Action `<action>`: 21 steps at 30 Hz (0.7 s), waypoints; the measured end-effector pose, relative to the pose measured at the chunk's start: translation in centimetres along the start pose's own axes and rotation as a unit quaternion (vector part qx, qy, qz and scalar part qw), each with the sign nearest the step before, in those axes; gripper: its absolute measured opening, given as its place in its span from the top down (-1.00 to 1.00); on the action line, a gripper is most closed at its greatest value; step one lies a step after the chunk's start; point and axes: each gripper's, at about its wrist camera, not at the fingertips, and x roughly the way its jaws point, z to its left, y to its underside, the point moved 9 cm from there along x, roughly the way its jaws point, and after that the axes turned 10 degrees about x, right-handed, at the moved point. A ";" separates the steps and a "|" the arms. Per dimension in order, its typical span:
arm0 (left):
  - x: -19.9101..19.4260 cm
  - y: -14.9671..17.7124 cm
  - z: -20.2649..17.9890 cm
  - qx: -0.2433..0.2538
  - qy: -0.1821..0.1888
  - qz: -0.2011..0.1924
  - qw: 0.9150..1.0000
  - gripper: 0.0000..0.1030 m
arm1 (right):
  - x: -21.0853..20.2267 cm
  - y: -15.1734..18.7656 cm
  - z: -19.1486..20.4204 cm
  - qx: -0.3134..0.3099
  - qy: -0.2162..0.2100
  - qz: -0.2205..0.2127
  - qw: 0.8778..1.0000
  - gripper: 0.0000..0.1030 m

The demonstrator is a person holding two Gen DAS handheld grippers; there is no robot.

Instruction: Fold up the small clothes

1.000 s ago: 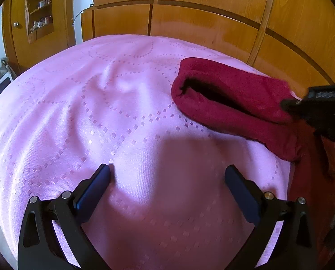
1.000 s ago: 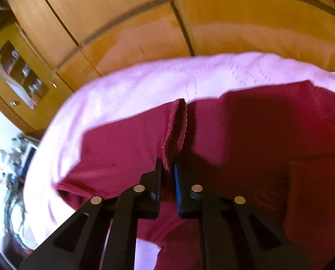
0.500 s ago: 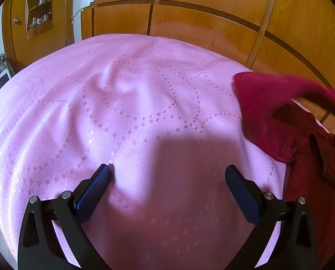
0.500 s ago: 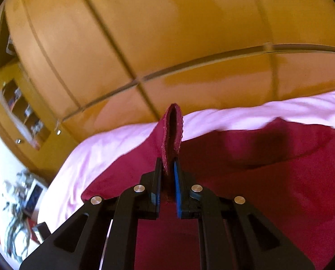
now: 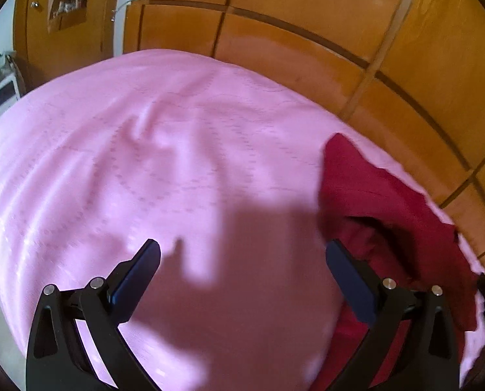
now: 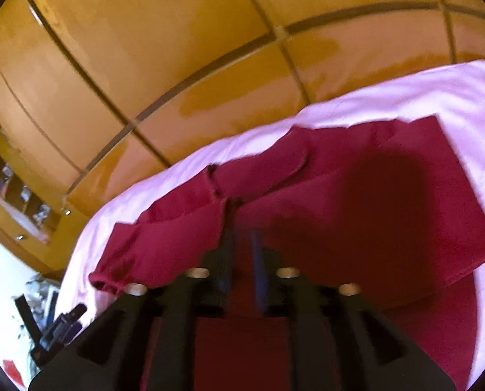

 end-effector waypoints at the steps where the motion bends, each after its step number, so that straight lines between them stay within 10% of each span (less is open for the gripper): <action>1: -0.3 0.1 -1.1 0.004 0.009 -0.003 1.000 -0.96 | 0.3 0.3 0.4 0.003 -0.004 -0.001 1.000 -0.35; 6: 0.3 1.9 -4.7 0.046 0.021 0.015 0.999 -0.96 | 4.2 1.9 2.6 0.003 -0.001 0.037 0.999 -0.13; 10: 1.6 3.9 -6.1 0.071 0.011 0.028 0.997 -0.96 | 8.0 4.0 3.1 -0.005 0.041 0.084 0.996 0.86; 21: 1.9 4.7 -6.0 0.080 0.014 0.028 0.996 -0.96 | -0.5 -1.3 3.7 -0.127 0.098 -0.054 0.986 0.92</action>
